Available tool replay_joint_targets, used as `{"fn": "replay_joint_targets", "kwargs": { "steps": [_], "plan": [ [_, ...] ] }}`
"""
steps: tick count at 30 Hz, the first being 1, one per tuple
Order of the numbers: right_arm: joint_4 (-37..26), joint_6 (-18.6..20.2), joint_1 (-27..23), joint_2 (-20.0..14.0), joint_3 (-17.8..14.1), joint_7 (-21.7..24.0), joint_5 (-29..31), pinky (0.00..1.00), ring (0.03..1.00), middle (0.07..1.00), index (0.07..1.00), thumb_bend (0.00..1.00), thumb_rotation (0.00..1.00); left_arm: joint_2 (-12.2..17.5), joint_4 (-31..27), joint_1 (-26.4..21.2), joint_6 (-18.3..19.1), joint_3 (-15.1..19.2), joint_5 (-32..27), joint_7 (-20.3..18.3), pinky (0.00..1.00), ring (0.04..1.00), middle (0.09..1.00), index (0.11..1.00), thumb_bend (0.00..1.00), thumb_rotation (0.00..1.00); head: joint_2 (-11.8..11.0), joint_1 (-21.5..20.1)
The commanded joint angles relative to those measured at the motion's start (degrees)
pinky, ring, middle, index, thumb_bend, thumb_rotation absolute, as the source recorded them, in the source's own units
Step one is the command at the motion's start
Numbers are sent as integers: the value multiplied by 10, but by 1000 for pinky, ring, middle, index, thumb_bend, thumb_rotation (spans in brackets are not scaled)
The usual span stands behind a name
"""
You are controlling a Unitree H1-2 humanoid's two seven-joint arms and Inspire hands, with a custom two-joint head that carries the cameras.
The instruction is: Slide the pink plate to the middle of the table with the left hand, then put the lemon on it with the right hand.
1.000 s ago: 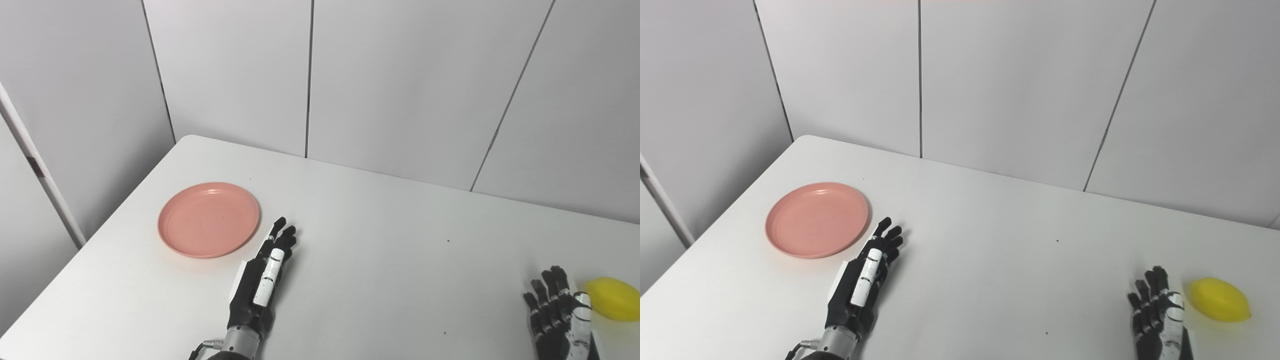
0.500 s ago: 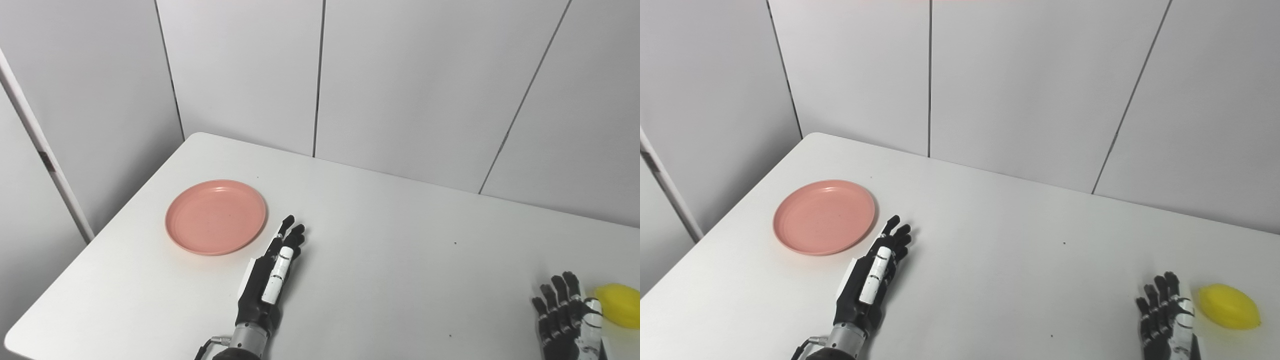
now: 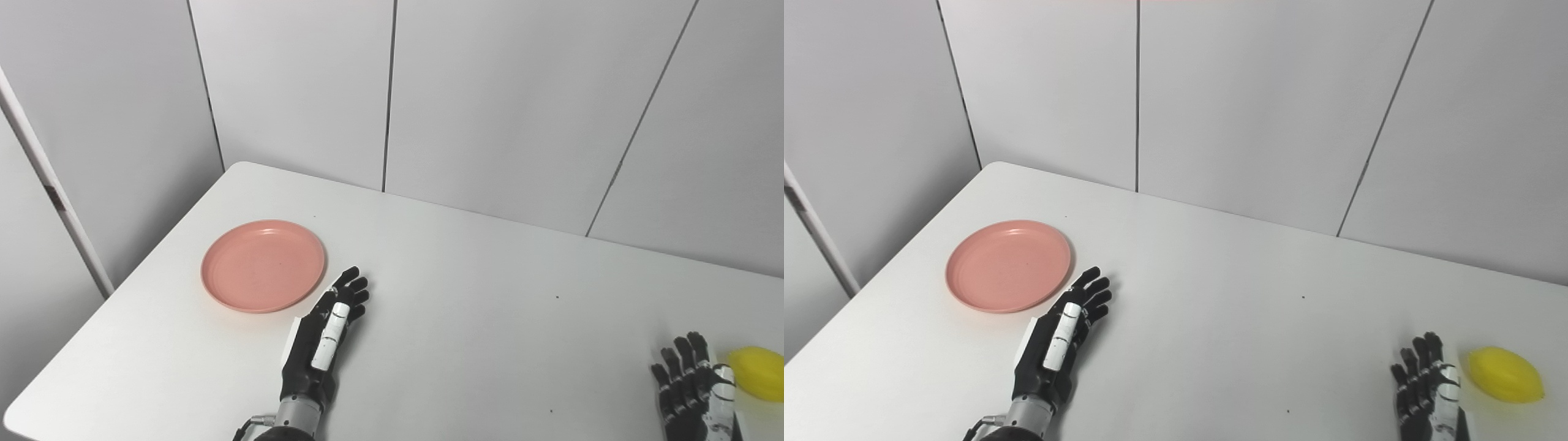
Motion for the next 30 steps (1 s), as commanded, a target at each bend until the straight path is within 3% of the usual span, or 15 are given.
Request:
{"fn": "replay_joint_targets", "kwargs": {
  "steps": [1,7,17,23,30],
  "plan": [
    [19,6,16,4,1,1,0,1000,1000,1000,985,655,1000,6,-21,-27,7,2,-11,-8,867,839,836,824,821,802,0,0],
    [16,3,18,7,7,2,-3,1000,1000,1000,984,661,1000,25,-23,-72,14,13,-19,-10,838,822,817,798,854,770,-4,-3],
    [26,-1,14,13,10,4,-1,1000,1000,1000,986,682,1000,59,-56,-136,63,26,-26,-9,846,829,834,800,835,781,-10,-9],
    [32,-9,14,11,13,7,-8,1000,1000,1000,977,670,1000,69,-58,-178,113,55,-44,0,878,845,836,799,870,754,-12,-10],
    [31,-9,15,14,13,5,-13,1000,1000,1000,975,656,1000,124,-31,-219,141,78,-60,-23,899,880,863,831,882,767,-14,-13]
  ]
}}
